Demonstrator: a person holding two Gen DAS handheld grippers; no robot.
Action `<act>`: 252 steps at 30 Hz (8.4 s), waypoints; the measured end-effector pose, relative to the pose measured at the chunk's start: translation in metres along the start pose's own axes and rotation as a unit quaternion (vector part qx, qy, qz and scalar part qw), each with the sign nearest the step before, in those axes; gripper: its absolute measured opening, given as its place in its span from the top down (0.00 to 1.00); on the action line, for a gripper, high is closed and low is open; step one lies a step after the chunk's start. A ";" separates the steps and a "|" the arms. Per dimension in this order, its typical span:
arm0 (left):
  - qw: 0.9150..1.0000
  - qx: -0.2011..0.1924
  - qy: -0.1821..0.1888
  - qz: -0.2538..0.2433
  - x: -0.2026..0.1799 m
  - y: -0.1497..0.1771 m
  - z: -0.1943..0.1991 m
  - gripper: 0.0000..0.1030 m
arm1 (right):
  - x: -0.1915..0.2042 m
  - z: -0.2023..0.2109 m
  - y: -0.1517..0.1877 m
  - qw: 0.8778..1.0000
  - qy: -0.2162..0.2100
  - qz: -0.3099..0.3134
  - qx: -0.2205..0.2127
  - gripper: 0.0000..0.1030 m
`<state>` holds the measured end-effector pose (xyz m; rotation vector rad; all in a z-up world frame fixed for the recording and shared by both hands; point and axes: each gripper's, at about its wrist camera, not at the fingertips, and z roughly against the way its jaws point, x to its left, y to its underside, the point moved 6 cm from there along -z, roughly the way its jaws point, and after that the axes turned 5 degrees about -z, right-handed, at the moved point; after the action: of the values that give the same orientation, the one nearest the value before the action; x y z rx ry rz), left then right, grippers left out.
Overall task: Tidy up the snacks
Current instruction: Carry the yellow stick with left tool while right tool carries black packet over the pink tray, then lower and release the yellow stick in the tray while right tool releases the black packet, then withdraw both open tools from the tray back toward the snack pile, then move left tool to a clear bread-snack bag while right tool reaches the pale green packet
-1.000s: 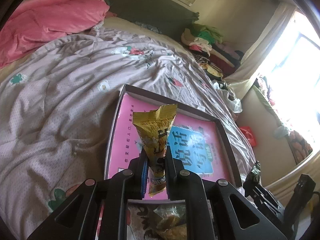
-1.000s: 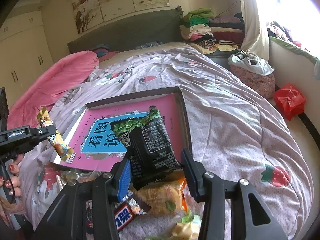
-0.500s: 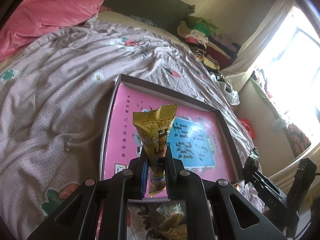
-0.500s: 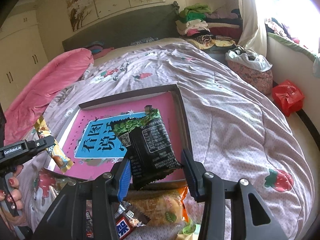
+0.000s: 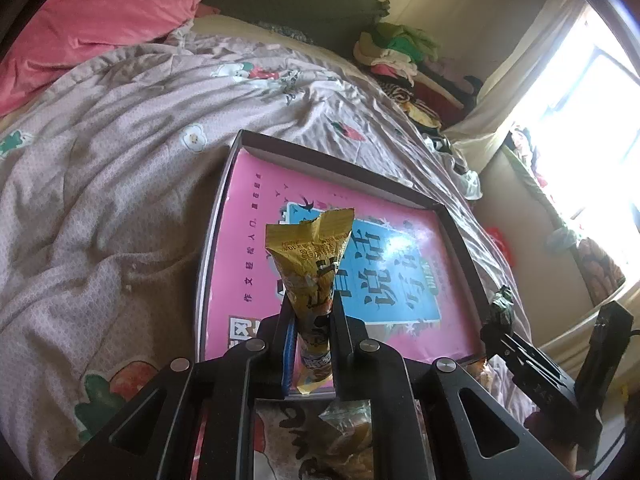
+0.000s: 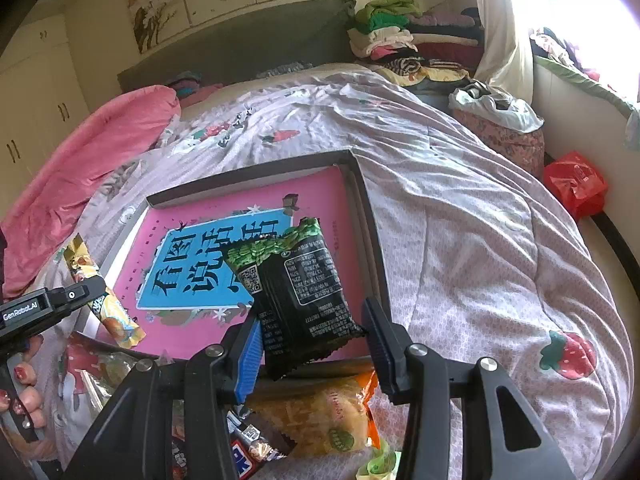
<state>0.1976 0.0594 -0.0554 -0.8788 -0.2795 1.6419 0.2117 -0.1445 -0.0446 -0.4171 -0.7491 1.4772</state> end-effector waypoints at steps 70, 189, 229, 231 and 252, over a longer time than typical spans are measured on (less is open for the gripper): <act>1.000 0.008 -0.003 -0.022 -0.005 0.006 0.013 0.45 | 0.010 -0.004 0.002 1.000 -0.005 0.005 0.024 0.52; 0.991 0.033 -0.002 -0.133 -0.064 0.058 0.077 0.21 | -0.002 0.100 0.021 0.999 -0.036 -0.003 -0.035 0.17; 0.981 0.074 -0.011 -0.181 -0.070 0.088 0.051 0.21 | -0.014 0.080 0.062 0.999 -0.023 -0.022 0.023 0.17; 0.979 0.076 -0.014 -0.188 -0.070 0.090 0.050 0.21 | -0.015 0.077 0.065 0.999 -0.022 -0.024 0.030 0.17; 0.977 0.086 -0.026 -0.191 -0.062 0.097 0.034 0.21 | -0.050 0.041 0.092 0.990 0.014 -0.093 0.103 0.17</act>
<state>0.1049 -0.0149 -0.0673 -0.6074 -0.3163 1.3097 0.1193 -0.1940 -0.0869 -0.2057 -0.5893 1.3542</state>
